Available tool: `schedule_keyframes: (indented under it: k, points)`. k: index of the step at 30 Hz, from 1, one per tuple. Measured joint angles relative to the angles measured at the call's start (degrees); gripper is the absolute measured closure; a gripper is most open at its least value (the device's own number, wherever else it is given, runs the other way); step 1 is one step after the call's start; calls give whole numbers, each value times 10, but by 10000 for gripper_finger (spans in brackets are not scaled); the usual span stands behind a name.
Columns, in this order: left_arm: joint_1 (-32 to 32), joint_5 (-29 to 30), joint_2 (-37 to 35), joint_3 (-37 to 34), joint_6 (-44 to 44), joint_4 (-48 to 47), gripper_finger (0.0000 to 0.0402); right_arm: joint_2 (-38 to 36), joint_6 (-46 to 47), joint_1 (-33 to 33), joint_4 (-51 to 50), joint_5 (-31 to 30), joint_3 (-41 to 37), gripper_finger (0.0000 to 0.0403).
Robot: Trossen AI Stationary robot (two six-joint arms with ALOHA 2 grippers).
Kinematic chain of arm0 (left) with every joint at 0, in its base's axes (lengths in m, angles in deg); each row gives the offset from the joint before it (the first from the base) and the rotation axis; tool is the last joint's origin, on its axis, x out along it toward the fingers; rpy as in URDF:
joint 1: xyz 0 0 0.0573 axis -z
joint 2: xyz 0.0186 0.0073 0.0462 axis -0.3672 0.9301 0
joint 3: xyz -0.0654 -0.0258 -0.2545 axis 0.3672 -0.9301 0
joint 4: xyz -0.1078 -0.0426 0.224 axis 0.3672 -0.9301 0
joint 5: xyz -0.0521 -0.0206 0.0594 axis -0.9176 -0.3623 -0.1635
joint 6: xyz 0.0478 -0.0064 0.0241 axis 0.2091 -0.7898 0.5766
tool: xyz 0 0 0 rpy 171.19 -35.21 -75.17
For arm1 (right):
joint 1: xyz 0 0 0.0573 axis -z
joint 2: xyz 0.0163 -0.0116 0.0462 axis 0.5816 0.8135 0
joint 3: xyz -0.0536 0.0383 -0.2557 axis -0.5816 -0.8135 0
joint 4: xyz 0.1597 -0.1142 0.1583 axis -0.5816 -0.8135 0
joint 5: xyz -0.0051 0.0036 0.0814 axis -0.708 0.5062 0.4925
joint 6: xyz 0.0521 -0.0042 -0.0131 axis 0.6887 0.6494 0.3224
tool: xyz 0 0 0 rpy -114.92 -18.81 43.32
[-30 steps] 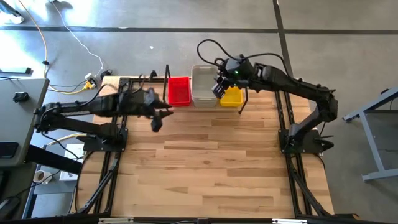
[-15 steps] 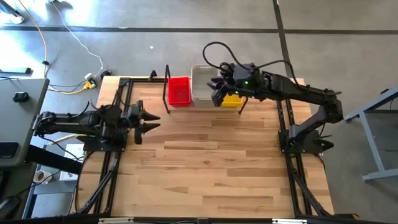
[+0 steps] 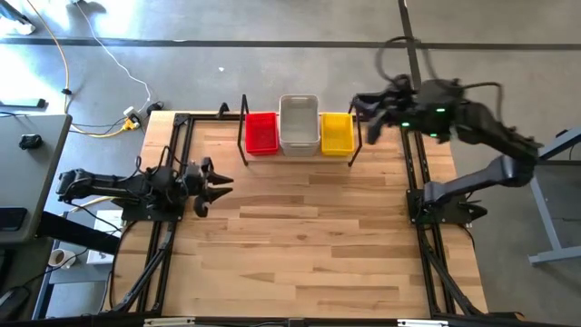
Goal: Stack baskets on shelf by color
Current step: Return to Home Position
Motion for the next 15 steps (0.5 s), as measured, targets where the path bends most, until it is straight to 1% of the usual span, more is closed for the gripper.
schedule_keyframes:
  k: [1, 3, 7, 9, 12, 15]
  points:
    - [0, 2, 0, -10, -9, 14, 264, -15, -5, 0, -11, -6, 0, 304]
    - [-2, 7, 3, -12, -20, 2, 264, -43, -16, 0, -42, -16, 0, 304]
    - [-3, 38, 4, -11, -14, -1, 264, -90, -17, 0, -109, -23, 0, 304]
    - [-3, 49, 4, -11, -13, -1, 264, -115, -15, 0, -133, -23, -14, 304]
    - [-3, 50, 5, -11, -11, -7, 264, -159, -13, 0, -136, -31, -71, 304]
    - [-3, 57, 5, -11, -3, -11, 264, -211, -1, 0, -110, -47, -155, 304]
